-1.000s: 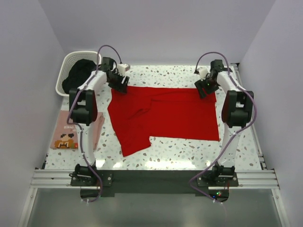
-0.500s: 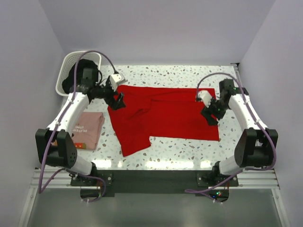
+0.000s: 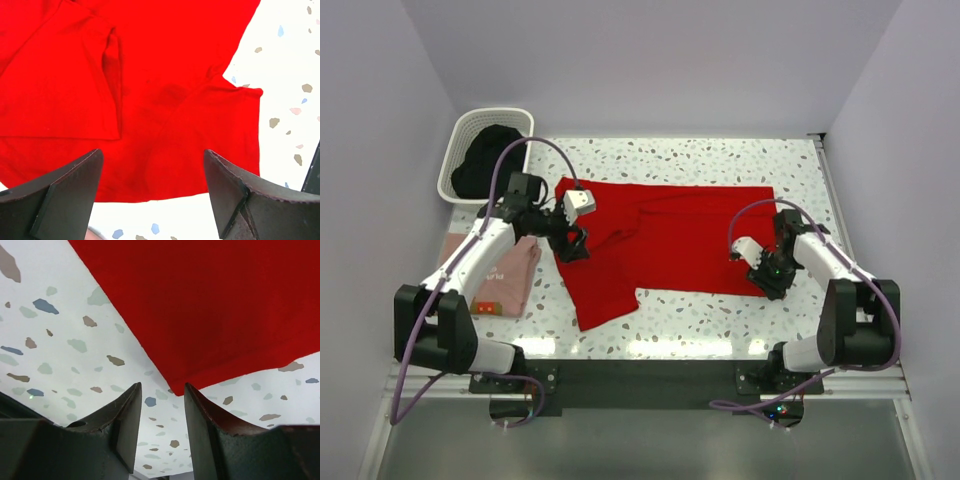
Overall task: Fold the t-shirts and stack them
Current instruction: Fold the tshirt
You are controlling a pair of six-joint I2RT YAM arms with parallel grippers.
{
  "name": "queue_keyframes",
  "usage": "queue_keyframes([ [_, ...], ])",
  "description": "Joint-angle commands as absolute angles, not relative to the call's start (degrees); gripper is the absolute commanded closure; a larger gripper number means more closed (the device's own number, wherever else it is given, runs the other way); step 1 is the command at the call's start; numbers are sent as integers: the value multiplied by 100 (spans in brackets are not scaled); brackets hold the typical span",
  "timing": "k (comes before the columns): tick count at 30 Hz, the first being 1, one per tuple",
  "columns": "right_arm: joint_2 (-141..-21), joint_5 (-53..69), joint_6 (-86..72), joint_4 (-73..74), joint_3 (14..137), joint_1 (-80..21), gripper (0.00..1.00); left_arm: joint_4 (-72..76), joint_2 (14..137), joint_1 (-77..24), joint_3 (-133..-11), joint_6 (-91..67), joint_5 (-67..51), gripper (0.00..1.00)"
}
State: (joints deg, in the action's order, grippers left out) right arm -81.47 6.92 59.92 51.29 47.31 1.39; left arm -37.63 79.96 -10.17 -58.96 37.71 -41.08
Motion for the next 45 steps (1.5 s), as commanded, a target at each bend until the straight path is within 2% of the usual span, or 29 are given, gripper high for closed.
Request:
queue_keyframes([
  [1,-8165,466,6170,4650,4588,105,58,-3577,7892,-1037,-5889,3937,-4069,14],
  [12,-8288,316,6337,4149,4078,97,62,-3700,7954,-1107,-5608,4104,-3877,16],
  [15,-8314,290,6319,4052,4034,105,69,-3927,7849,-1265,-5380,4394,-3623,20],
  [18,-8332,299,6284,4052,4060,97,82,-4069,7708,-1765,-4985,4728,-3149,27],
  [20,-8358,308,6258,4078,4148,105,97,-4017,7603,-2187,-4617,4807,-2858,32],
  [21,-8367,290,6223,4113,4175,97,100,-3869,7576,-2328,-4501,4816,-2543,36],
  [26,-8332,308,6152,4218,4298,105,100,-3419,7629,-2926,-4052,4667,-1776,39],
  [34,-8349,290,6135,4254,4359,97,100,-3331,7927,-3199,-3920,4658,-1661,38],
  [37,-8332,308,6126,4289,4403,97,100,-3278,8094,-3234,-3736,4719,-1600,45],
  [38,-8289,308,6135,4333,4412,97,100,-3339,8112,-3226,-3718,4728,-1565,53],
  [43,-8051,351,6214,4570,4386,105,100,-3919,7876,-3234,-3937,4694,-1679,76],
  [44,-7990,352,6249,4640,4386,105,100,-4164,7788,-3234,-3972,4667,-1705,86],
  [45,-7928,360,6266,4771,4377,105,100,-4279,7700,-3226,-4007,4641,-1714,90],
])
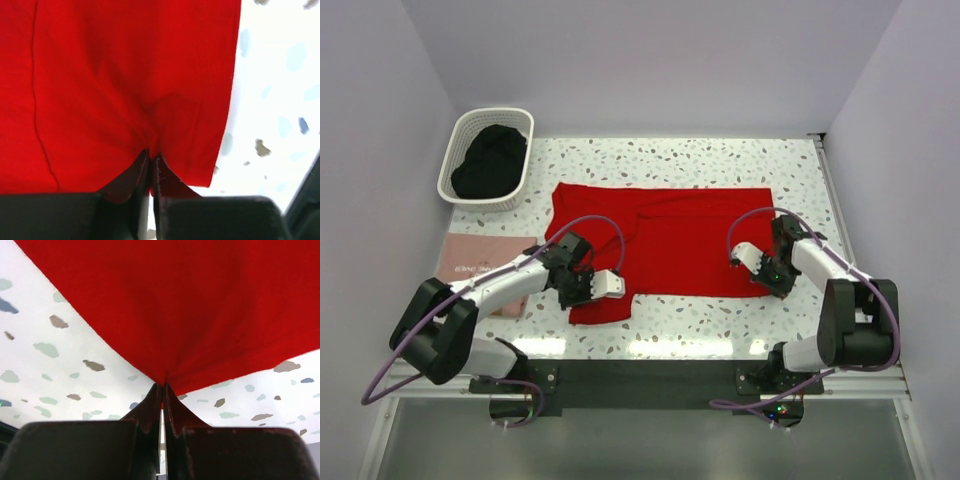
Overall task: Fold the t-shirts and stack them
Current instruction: Fold the tshirt
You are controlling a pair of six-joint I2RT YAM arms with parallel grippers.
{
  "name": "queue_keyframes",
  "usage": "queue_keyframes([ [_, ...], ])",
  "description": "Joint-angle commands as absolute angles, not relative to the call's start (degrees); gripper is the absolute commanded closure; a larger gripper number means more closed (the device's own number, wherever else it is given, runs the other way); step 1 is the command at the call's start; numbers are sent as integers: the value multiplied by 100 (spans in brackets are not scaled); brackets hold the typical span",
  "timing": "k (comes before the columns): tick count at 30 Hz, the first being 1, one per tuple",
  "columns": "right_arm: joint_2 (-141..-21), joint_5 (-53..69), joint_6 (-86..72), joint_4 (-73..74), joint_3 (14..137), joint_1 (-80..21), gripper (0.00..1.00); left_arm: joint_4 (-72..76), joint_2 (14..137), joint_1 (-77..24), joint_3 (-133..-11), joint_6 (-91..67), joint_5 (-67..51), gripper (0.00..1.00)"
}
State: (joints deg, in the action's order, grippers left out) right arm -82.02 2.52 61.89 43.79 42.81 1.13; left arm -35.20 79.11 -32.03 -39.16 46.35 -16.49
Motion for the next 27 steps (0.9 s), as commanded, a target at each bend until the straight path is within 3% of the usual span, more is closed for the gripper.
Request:
queue_keyframes([
  [1,-7780,360,6284,4833,4360,105,100,-4402,7499,-3234,-4060,4623,-1714,93],
  [2,-7709,360,6345,4973,4342,105,100,-4638,7401,-3234,-4095,4606,-1740,100],
  [11,-7346,430,6557,5598,4930,184,100,-5335,6969,-2831,-5158,4508,-1986,100],
  [27,-9237,598,6565,5651,6872,396,100,-5651,9613,-1951,-8261,5150,-1714,100],
])
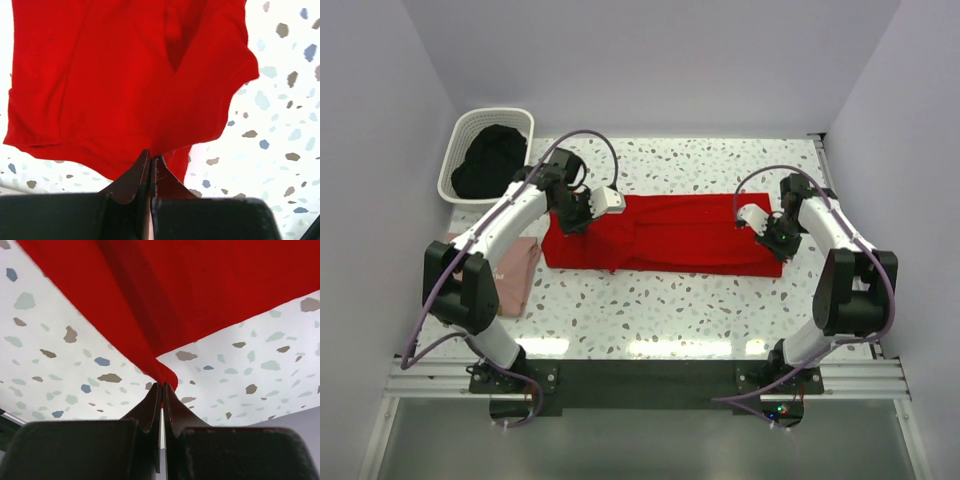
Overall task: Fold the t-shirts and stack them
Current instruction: Fold the tshirt
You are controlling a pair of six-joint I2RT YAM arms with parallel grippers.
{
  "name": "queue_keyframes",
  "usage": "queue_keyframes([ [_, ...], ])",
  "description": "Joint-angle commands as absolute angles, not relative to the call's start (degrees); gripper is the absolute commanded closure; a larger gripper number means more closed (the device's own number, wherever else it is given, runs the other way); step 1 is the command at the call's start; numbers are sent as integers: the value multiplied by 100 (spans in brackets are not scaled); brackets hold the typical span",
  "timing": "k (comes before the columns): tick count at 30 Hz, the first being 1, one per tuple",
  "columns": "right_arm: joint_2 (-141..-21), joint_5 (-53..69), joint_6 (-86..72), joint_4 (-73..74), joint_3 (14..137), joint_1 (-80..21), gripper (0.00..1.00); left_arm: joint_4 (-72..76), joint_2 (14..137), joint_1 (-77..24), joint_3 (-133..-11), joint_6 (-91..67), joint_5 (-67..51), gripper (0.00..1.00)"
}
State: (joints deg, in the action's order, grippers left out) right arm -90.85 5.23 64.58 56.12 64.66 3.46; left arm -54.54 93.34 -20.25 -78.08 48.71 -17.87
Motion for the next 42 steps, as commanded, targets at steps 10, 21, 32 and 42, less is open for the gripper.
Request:
queue_keyframes([
  [10,-10028,580,6592,5704,7637,439,100,-5756,10608,-1741,-9316,5440,-1652,100],
  [21,-10599,492,6601,5572,7989,457,100,-5748,11048,-1670,-9703,5484,-1591,100],
  [32,-10837,413,6592,5563,8262,457,100,-5590,11285,-1661,-9782,5502,-1459,100],
  [42,-11030,404,6548,5511,8376,457,100,-5493,11443,-1617,-9853,5484,-1415,100],
])
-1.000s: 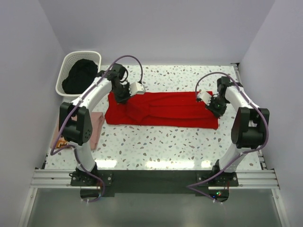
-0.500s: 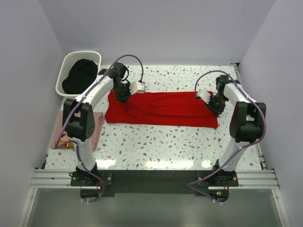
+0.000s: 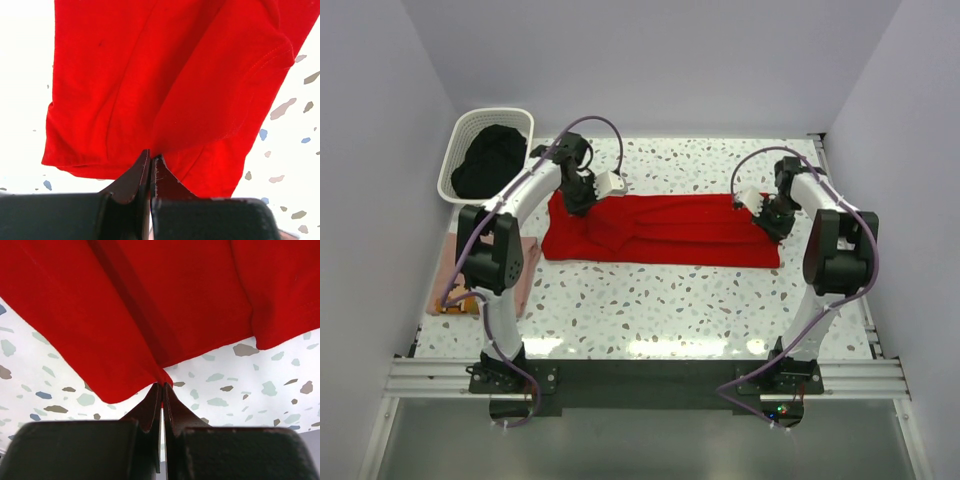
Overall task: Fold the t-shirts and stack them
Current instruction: Fold the tshirt
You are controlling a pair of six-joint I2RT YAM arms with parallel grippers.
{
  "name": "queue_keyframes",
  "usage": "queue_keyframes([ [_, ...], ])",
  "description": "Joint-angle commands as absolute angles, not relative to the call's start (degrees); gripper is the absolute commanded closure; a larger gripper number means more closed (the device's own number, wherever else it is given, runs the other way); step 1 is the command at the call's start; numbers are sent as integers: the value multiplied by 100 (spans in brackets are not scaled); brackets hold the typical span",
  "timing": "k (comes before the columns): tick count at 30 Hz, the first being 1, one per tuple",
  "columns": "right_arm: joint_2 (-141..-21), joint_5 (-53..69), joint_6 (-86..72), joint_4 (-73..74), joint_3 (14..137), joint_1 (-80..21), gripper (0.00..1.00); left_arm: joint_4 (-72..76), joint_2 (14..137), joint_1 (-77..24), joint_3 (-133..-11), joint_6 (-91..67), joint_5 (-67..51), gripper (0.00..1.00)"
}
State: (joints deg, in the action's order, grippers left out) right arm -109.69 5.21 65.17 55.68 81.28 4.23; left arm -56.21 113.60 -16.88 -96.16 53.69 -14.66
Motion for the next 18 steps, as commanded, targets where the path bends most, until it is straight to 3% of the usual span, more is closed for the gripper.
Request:
queue_keyframes([
  [1,-11048,396,6548,5502,8385,457,100,-5476,11443,-1608,-9861,5484,-1406,100],
  [18,-11285,343,6460,5440,8587,457,100,-5309,11637,-1556,-9853,5458,-1345,100],
])
